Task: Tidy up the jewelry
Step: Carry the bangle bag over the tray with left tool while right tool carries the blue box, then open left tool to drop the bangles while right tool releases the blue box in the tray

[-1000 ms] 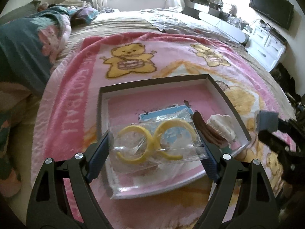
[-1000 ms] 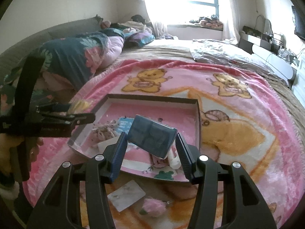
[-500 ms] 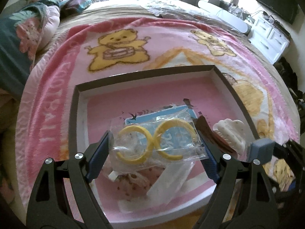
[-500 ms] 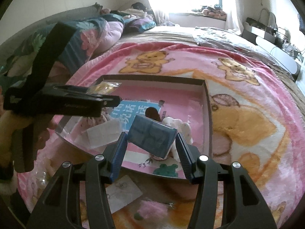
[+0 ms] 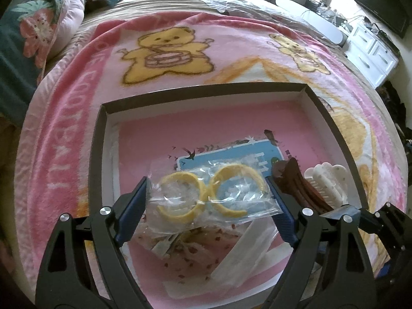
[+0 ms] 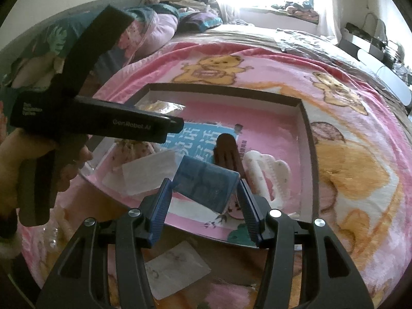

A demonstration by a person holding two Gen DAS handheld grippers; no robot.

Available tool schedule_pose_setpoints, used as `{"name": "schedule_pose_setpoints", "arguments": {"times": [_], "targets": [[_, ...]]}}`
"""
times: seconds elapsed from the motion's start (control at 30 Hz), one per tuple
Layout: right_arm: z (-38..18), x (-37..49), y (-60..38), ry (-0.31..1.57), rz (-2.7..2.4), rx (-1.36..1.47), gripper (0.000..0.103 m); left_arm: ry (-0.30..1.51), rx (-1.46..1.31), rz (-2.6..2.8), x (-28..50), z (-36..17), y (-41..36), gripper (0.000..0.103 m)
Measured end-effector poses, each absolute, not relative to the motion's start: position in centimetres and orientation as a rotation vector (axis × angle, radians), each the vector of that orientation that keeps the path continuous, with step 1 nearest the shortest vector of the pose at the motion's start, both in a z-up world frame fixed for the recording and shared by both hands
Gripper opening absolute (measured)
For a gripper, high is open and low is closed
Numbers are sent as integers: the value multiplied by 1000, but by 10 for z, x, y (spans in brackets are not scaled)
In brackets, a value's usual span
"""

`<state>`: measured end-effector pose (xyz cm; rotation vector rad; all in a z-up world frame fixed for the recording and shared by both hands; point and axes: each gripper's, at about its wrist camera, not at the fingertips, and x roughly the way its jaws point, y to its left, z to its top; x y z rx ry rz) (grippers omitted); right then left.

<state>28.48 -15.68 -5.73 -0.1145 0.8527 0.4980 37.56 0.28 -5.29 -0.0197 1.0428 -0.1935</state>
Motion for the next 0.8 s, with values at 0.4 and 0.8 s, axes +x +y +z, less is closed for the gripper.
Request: {"name": "schedule_pose_setpoints", "arguments": {"times": [0.4,0.8], "targets": [[-35,261,-175,806,491,-48,82,1027,-34,-184,363,-42,10,83],[23,217,-241,666,388,69,89,942,-46,-204,323,5,6,91]]}}
